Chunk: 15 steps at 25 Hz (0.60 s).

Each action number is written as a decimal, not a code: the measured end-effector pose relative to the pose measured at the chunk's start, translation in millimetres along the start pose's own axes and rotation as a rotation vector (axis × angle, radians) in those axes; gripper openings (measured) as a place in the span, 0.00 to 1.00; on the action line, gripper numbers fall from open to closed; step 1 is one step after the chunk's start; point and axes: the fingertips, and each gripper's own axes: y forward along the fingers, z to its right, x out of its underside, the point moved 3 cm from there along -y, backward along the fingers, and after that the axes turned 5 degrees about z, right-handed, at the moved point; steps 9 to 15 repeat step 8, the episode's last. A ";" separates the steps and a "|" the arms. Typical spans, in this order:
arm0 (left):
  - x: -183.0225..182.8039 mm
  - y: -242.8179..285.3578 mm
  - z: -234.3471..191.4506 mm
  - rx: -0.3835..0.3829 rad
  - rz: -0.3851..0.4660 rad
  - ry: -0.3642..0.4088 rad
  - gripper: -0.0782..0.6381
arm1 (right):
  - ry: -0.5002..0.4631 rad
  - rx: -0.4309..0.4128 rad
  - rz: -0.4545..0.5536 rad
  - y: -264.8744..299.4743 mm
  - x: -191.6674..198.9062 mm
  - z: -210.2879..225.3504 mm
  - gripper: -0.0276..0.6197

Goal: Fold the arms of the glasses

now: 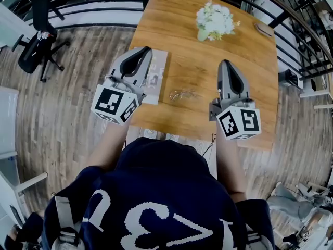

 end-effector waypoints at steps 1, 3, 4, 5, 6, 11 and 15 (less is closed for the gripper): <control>-0.4 -0.3 -0.5 -0.006 0.002 0.003 0.15 | -0.003 0.000 -0.001 -0.4 0.1 -0.2 0.08; -0.6 -0.8 -1.0 -0.017 0.006 0.007 0.15 | -0.007 -0.001 0.000 -1.4 0.2 -0.3 0.08; -0.5 -1.1 -0.9 -0.023 0.007 0.009 0.15 | -0.010 -0.002 0.002 -1.9 0.3 -0.2 0.08; -0.3 -1.5 -0.9 -0.028 0.008 0.010 0.15 | -0.015 -0.004 0.005 -2.4 0.4 0.0 0.08; -0.1 -1.7 -0.9 -0.033 0.009 0.012 0.15 | -0.020 -0.006 0.007 -2.9 0.6 0.3 0.08; 0.2 -2.2 -0.8 -0.043 0.011 0.017 0.15 | -0.031 -0.006 0.010 -3.9 1.1 1.1 0.08; 0.2 -2.2 -0.8 -0.043 0.011 0.017 0.15 | -0.031 -0.006 0.010 -3.9 1.1 1.1 0.08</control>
